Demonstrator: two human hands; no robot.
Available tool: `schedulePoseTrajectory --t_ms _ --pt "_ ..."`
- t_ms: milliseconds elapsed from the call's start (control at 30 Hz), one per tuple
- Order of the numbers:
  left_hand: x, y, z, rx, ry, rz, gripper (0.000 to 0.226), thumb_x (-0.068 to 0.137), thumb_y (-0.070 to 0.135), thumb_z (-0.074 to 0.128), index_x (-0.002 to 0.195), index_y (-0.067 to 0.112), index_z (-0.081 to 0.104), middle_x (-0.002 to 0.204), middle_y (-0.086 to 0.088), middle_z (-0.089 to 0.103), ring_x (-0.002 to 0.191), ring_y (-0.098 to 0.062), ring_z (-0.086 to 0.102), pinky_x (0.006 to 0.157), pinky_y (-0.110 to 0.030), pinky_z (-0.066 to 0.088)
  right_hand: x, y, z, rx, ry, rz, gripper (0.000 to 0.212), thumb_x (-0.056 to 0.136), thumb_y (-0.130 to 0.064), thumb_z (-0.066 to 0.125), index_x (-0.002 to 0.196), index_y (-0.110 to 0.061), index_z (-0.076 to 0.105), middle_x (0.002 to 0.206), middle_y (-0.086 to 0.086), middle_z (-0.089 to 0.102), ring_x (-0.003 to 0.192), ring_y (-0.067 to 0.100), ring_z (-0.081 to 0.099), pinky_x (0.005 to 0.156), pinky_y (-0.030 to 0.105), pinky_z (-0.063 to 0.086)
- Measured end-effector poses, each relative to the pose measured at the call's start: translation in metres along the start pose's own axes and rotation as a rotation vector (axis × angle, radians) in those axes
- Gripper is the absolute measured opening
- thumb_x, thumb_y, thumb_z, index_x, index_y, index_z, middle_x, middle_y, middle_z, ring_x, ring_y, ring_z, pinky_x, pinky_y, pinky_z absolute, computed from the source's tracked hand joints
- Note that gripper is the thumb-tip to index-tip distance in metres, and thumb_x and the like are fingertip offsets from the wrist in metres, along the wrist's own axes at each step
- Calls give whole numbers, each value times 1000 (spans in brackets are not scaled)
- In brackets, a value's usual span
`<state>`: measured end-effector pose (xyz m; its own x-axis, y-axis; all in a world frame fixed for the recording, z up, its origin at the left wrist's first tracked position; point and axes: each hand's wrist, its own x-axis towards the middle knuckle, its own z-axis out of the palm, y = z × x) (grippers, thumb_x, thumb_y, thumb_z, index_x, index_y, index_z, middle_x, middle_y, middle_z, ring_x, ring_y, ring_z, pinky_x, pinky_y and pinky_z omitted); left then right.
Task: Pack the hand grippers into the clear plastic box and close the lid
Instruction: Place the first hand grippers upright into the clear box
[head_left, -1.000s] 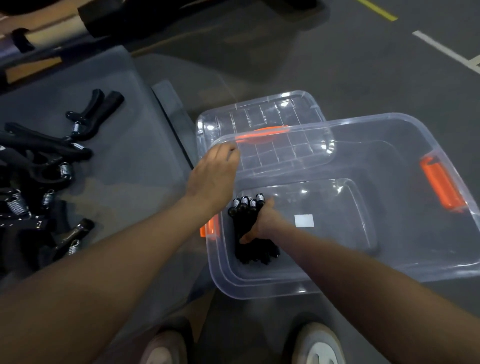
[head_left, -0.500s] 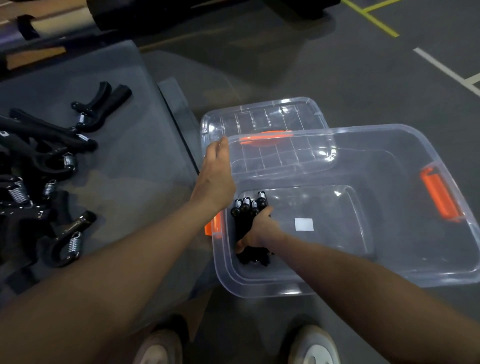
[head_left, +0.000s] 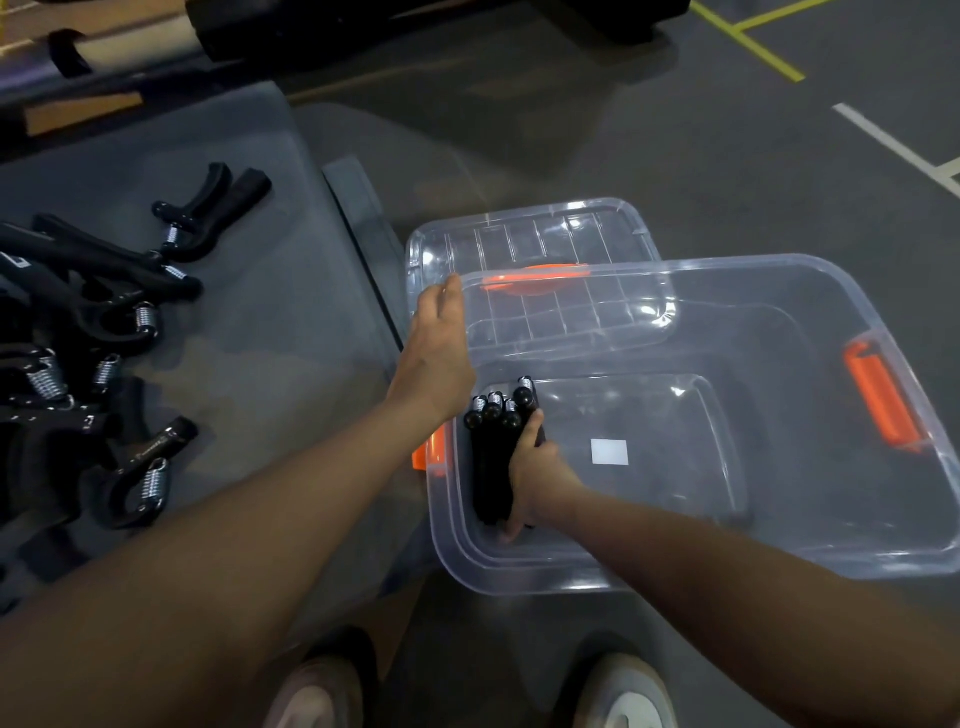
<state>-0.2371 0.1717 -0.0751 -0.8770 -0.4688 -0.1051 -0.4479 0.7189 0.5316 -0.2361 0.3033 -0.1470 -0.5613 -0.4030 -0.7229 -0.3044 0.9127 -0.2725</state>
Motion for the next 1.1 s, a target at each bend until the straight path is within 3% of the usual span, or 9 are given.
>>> schedulePoseTrajectory --t_ms 67,100,200,267,467,700,867,1000,1100 --pt "0 0 0 -5 3 4 78 82 -14 39 149 13 8 153 -3 14 135 -24 31 101 -27 34 4 -3 2 -198 107 -80 105 83 -53 59 146 13 6 145 45 7 115 40 52 97 35 45" --pt "0 0 0 -10 2 6 78 82 -14 39 149 13 9 153 -3 14 134 -24 32 100 -27 34 5 -5 1 -185 158 -89 103 85 -54 55 144 16 8 145 46 6 111 38 54 94 33 46" --pt "0 -1 -1 -15 -3 7 77 83 -13 37 149 13 9 152 -3 16 132 -24 35 99 -28 35 10 -7 -10 14 177 -41 110 80 -32 71 145 12 -6 146 36 21 121 37 48 99 35 44" --pt "0 0 -2 -23 -9 4 76 83 -13 37 149 13 10 151 -3 17 131 -24 36 98 -27 35 12 -6 -17 25 173 -62 115 75 -29 77 145 10 -6 145 33 25 125 38 45 103 37 41" --pt "0 0 -1 4 -15 13 77 83 -12 41 149 11 8 150 -6 18 129 -26 36 97 -28 36 12 -6 -11 -298 180 -135 130 70 -63 66 140 23 -3 148 41 3 126 41 39 107 35 40" --pt "0 0 -1 -14 -18 12 75 84 -11 39 149 11 8 151 -6 16 133 -25 33 104 -30 33 20 -2 -16 -126 219 -92 141 59 -51 81 140 22 -9 142 32 27 131 31 43 106 28 39" --pt "0 0 0 -21 -10 13 77 83 -11 39 149 12 8 151 -5 16 134 -25 32 105 -30 32 8 -4 -13 -233 191 -151 132 70 -61 68 138 26 -4 147 41 10 126 41 41 104 34 43" --pt "2 -1 1 -20 9 12 77 82 -14 37 149 12 9 152 -5 15 137 -23 28 108 -26 28 12 -4 -14 -162 259 -108 124 76 -48 71 139 24 -6 147 38 17 125 37 43 96 32 50" --pt "2 -2 2 -31 16 12 76 83 -14 36 149 11 9 152 -6 14 138 -23 27 109 -27 27 13 -5 -17 -127 215 -112 118 78 -44 71 142 19 -5 149 34 14 128 41 39 105 38 42"
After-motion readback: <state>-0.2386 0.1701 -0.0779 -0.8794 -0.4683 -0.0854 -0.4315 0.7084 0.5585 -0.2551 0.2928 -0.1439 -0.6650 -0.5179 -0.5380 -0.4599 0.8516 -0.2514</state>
